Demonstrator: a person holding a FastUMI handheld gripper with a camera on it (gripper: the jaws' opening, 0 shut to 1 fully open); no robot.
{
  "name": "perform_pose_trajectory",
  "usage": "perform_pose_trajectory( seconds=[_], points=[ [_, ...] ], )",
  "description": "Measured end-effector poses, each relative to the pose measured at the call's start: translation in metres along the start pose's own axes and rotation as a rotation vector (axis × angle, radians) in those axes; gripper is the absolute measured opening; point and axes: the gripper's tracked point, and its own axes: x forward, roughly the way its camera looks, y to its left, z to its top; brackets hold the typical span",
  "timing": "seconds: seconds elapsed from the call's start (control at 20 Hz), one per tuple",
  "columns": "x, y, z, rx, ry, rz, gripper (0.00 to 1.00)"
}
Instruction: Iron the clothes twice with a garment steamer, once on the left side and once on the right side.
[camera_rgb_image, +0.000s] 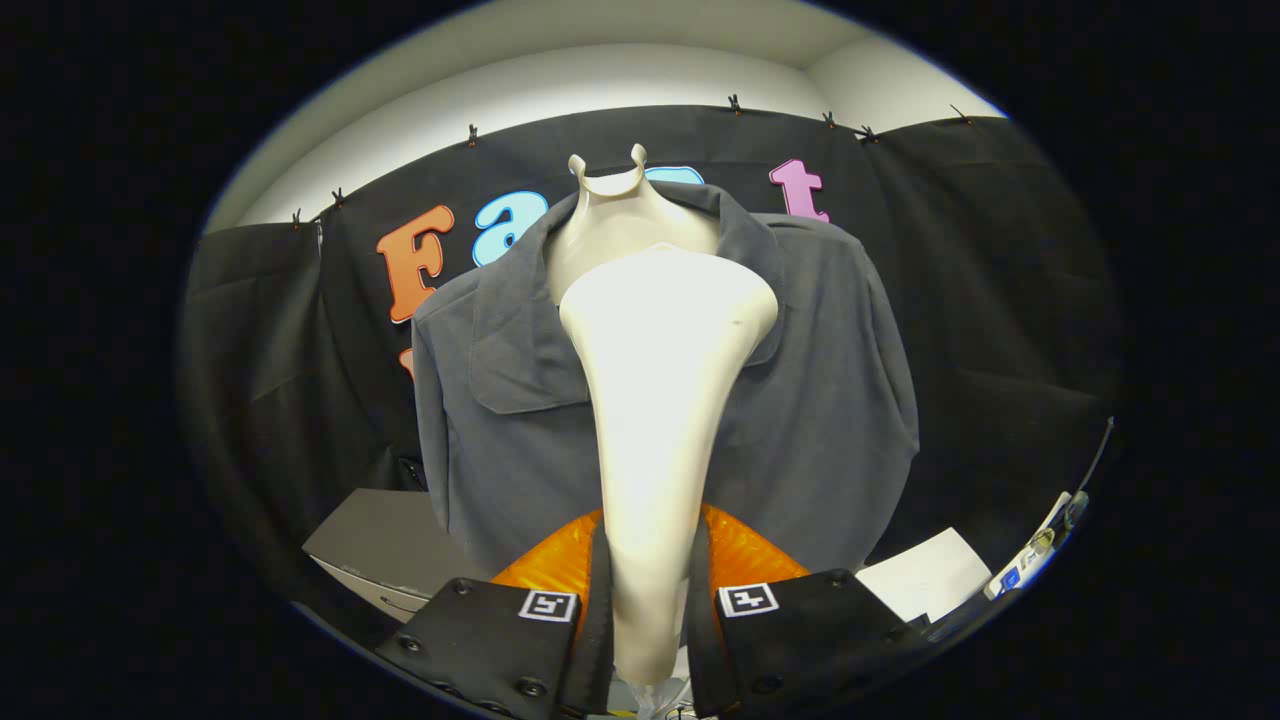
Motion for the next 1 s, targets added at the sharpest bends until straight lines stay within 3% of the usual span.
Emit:
perform_pose_trajectory(
  seconds=[0.4,1.0],
  points=[
    [0.028,0.013,-0.042,-0.012,0.07,0.101,0.38],
    [0.054,0.021,-0.111,-0.075,0.211,0.138,0.38]
  ],
)
